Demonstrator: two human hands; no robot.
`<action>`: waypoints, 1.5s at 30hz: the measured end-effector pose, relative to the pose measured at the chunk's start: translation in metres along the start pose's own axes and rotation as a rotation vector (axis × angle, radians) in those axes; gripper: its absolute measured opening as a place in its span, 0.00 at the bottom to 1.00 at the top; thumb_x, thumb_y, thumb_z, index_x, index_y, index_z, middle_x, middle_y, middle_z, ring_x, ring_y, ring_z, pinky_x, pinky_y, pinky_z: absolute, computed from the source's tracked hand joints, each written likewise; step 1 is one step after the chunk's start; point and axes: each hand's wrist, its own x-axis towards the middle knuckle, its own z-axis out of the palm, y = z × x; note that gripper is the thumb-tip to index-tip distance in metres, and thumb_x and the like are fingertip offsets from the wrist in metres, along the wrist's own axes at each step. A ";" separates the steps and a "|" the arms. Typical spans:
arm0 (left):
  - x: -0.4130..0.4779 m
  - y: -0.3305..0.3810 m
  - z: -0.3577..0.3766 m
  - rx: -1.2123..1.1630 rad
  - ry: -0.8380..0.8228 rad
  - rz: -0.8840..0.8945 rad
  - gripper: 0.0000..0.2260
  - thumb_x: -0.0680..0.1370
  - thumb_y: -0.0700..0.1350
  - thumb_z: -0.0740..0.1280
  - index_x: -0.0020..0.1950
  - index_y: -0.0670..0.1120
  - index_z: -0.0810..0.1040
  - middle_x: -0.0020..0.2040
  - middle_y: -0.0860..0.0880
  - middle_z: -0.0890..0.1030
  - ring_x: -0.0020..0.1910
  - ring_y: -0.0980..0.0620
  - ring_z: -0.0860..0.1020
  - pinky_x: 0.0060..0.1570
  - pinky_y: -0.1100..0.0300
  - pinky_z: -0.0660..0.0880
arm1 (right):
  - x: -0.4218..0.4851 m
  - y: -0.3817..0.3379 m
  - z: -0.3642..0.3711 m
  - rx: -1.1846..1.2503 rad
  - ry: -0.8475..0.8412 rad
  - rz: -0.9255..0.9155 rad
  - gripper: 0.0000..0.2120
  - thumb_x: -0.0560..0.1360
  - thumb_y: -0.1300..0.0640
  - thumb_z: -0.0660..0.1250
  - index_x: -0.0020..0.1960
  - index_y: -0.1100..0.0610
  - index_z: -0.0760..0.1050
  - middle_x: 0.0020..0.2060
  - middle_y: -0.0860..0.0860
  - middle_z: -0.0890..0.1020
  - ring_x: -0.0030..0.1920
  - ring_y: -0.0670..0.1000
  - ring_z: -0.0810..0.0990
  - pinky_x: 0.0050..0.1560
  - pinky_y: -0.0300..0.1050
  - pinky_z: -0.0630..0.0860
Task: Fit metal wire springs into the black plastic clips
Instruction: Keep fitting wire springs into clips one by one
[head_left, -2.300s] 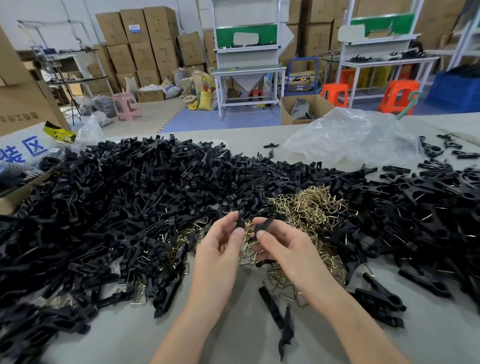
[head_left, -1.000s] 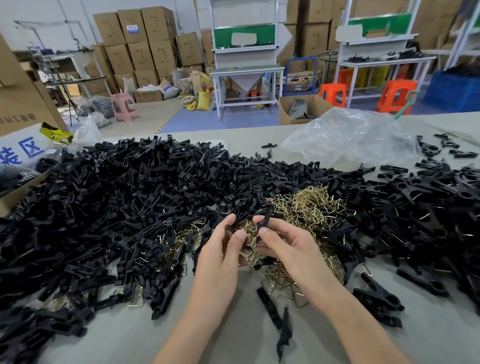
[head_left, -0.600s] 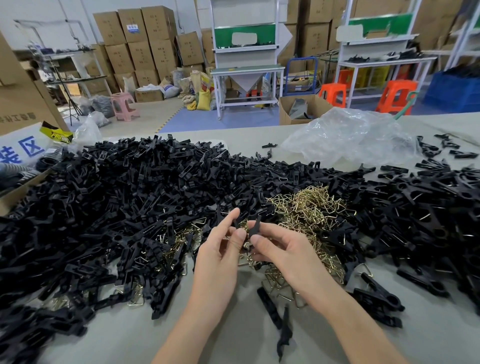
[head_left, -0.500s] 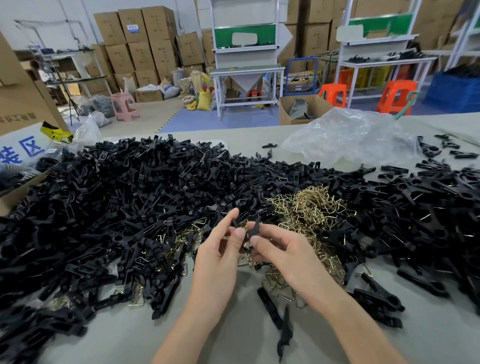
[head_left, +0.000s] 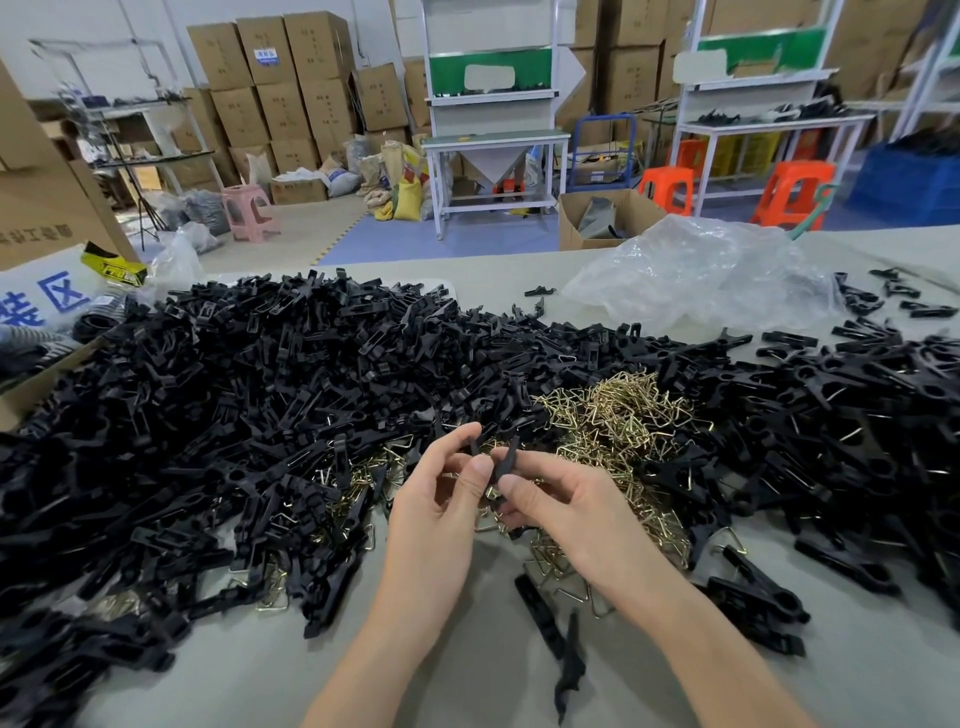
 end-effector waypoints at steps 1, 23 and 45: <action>0.000 0.000 0.000 -0.005 -0.002 0.002 0.12 0.81 0.46 0.65 0.61 0.61 0.77 0.43 0.60 0.82 0.41 0.62 0.79 0.44 0.68 0.75 | 0.000 0.000 0.000 -0.002 -0.006 0.000 0.12 0.80 0.53 0.70 0.61 0.42 0.82 0.51 0.45 0.87 0.48 0.49 0.86 0.57 0.51 0.83; 0.002 -0.003 0.000 -0.243 -0.012 -0.108 0.15 0.74 0.53 0.68 0.60 0.54 0.81 0.47 0.52 0.86 0.44 0.57 0.83 0.42 0.65 0.78 | -0.003 -0.007 0.002 0.083 -0.008 0.022 0.13 0.81 0.59 0.68 0.63 0.50 0.81 0.50 0.46 0.87 0.48 0.48 0.86 0.51 0.40 0.81; 0.001 -0.002 0.001 -0.167 0.067 -0.111 0.04 0.79 0.45 0.70 0.52 0.48 0.81 0.47 0.50 0.86 0.42 0.53 0.83 0.44 0.63 0.79 | -0.003 -0.008 0.002 0.004 0.001 -0.023 0.12 0.79 0.55 0.71 0.59 0.41 0.82 0.49 0.45 0.87 0.47 0.45 0.85 0.53 0.37 0.80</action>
